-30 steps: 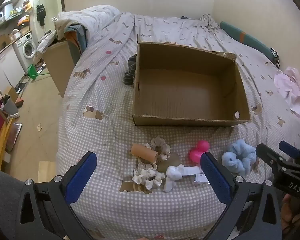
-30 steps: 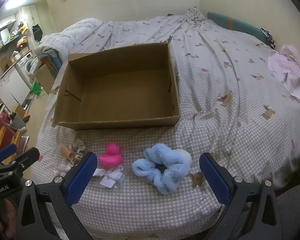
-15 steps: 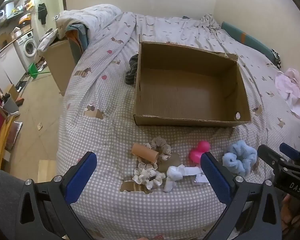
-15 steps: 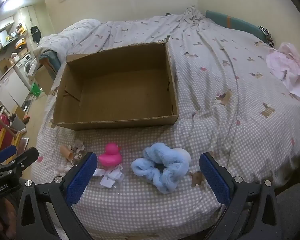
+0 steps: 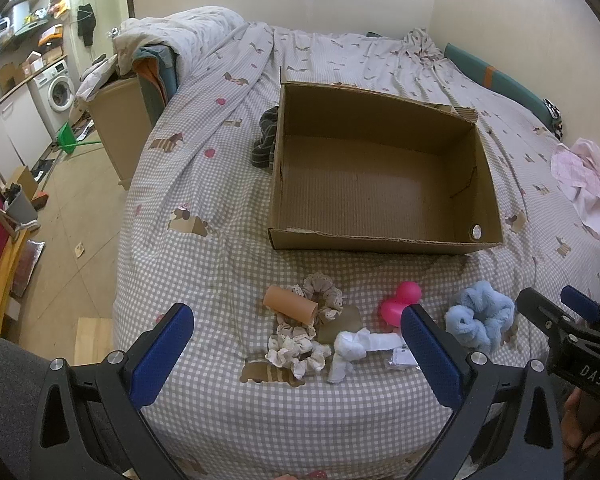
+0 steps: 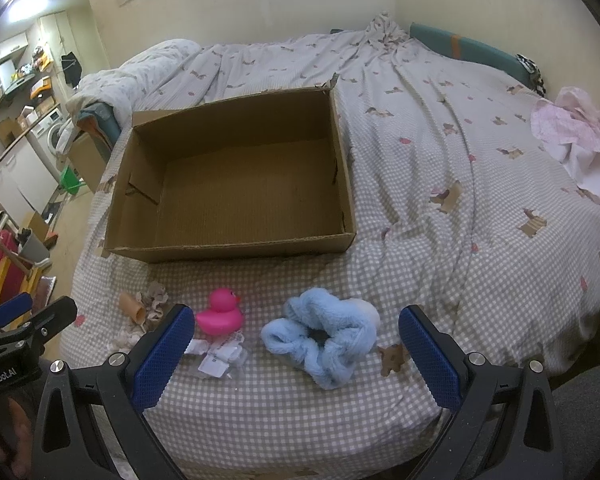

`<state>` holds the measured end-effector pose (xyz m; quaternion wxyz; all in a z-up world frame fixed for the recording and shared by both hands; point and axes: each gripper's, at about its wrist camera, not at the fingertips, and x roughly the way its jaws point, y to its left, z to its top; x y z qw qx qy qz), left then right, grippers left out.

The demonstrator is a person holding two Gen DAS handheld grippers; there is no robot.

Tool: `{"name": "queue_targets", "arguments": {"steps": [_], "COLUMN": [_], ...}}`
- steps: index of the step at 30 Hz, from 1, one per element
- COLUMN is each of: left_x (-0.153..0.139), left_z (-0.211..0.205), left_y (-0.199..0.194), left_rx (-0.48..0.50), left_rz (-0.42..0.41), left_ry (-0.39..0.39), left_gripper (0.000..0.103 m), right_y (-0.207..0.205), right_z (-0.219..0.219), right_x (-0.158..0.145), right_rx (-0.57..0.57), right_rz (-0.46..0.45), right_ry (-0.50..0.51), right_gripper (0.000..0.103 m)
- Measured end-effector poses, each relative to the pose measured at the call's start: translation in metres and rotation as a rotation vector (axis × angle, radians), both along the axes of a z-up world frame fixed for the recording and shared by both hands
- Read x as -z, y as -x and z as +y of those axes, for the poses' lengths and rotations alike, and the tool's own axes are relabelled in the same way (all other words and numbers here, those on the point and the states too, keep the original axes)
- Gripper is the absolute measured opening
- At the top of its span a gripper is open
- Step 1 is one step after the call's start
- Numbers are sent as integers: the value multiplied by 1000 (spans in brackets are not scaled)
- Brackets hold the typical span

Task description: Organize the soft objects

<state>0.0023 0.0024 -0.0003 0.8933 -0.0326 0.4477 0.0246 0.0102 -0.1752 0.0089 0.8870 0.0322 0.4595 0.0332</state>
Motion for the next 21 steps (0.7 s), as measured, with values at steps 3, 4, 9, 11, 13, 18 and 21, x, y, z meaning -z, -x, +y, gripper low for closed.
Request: {"name": "queue_targets", "arguments": {"steps": [3, 4, 9, 11, 13, 18, 21], "left_x": [0, 0, 1, 2, 2, 3, 3], "left_z": [0, 0, 0, 1, 1, 2, 3], "left_y": [0, 0, 1, 1, 1, 2, 2], "left_rx": [1, 1, 0, -2, -4, -7, -9], "left_rz": [0, 0, 1, 3, 4, 2, 7], "left_ry": [1, 1, 0, 3, 3, 1, 3], "left_gripper": [103, 103, 103, 103, 103, 103, 103], "right_y": [0, 0, 0, 0, 0, 0, -1], "right_z": [0, 1, 1, 1, 1, 1, 1], "right_x": [1, 1, 0, 1, 1, 0, 1], "right_rx": [-1, -1, 0, 0, -1, 0, 0], "right_rz": [3, 1, 3, 2, 3, 3, 5], "right_ry": [2, 2, 2, 2, 2, 2, 0], "right_gripper": [103, 103, 103, 103, 103, 103, 103]}}
